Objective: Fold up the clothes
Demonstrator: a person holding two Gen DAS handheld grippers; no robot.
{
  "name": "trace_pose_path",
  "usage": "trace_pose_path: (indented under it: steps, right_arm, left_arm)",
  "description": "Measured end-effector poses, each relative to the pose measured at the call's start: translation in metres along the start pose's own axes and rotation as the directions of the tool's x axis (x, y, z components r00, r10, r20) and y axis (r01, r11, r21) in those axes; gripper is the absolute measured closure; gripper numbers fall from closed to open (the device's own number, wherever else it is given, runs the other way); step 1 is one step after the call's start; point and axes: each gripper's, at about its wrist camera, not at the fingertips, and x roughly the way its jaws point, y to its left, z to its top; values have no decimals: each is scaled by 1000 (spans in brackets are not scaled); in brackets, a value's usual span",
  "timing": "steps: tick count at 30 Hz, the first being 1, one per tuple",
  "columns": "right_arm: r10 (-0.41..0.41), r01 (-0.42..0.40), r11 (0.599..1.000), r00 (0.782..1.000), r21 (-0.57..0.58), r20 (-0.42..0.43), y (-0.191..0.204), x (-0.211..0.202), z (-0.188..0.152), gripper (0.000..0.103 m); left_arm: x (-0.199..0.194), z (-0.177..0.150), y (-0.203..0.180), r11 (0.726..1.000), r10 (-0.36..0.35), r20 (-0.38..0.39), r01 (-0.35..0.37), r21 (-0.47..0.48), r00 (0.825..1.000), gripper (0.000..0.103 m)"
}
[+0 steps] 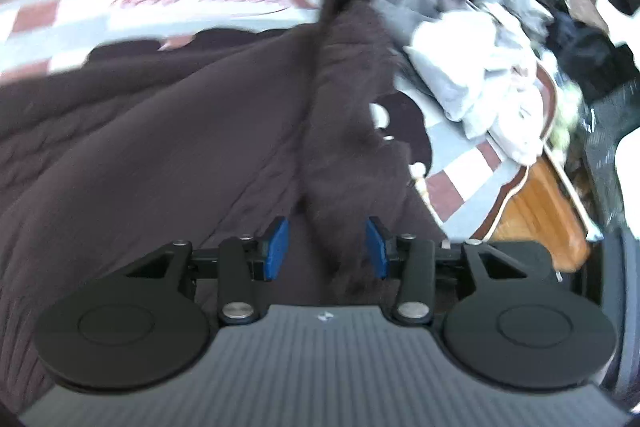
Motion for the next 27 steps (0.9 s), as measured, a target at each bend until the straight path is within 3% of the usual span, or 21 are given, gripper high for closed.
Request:
trace_pose_path:
  steps: [4, 6, 9, 11, 14, 16, 19, 22, 24, 25, 27]
  right_arm:
    - [-13, 11, 996, 1000, -90, -18, 8, -4, 1, 79]
    - [-1, -1, 999, 999, -53, -42, 6, -6, 5, 75]
    - [1, -5, 998, 998, -63, -64, 10, -13, 3, 73]
    - [-9, 2, 996, 997, -85, -80, 10, -16, 3, 73]
    - [17, -12, 999, 996, 53, -92, -7, -20, 13, 69]
    - [40, -25, 987, 995, 160, -92, -20, -21, 18, 65]
    - [111, -85, 887, 993, 455, -32, -55, -21, 15, 64]
    - [178, -154, 686, 983, 711, 42, -82, -14, 1, 62]
    - [208, -222, 565, 970, 795, 123, -89, -20, -8, 59]
    - [213, -251, 525, 964, 813, 160, -91, -25, -11, 58]
    - [190, -257, 498, 964, 828, 185, -100, -27, -7, 53]
  left_arm:
    - [23, 4, -14, 997, -58, -16, 58, 56, 998, 49]
    - [36, 0, -14, 999, -3, -51, 5, 53, 999, 48]
    - [42, -13, 2, 999, 33, -88, -36, -36, 996, 48]
    - [31, -22, 9, 998, 9, -48, -12, -61, 999, 48]
    - [18, -30, 13, 999, 28, -41, -29, -28, 999, 51]
    - [18, -33, 15, 995, 92, -64, -90, 41, 994, 57]
    - [9, -34, 22, 998, 56, -37, -56, -1, 998, 61]
    - [-2, -34, 28, 999, 7, -11, -7, -46, 1000, 67]
    - [-15, -38, 28, 999, -33, 7, 34, -37, 999, 80]
    - [-23, -40, 27, 998, -60, 20, 61, -28, 998, 80]
    - [-38, -46, 25, 994, -111, 43, 112, -12, 993, 80]
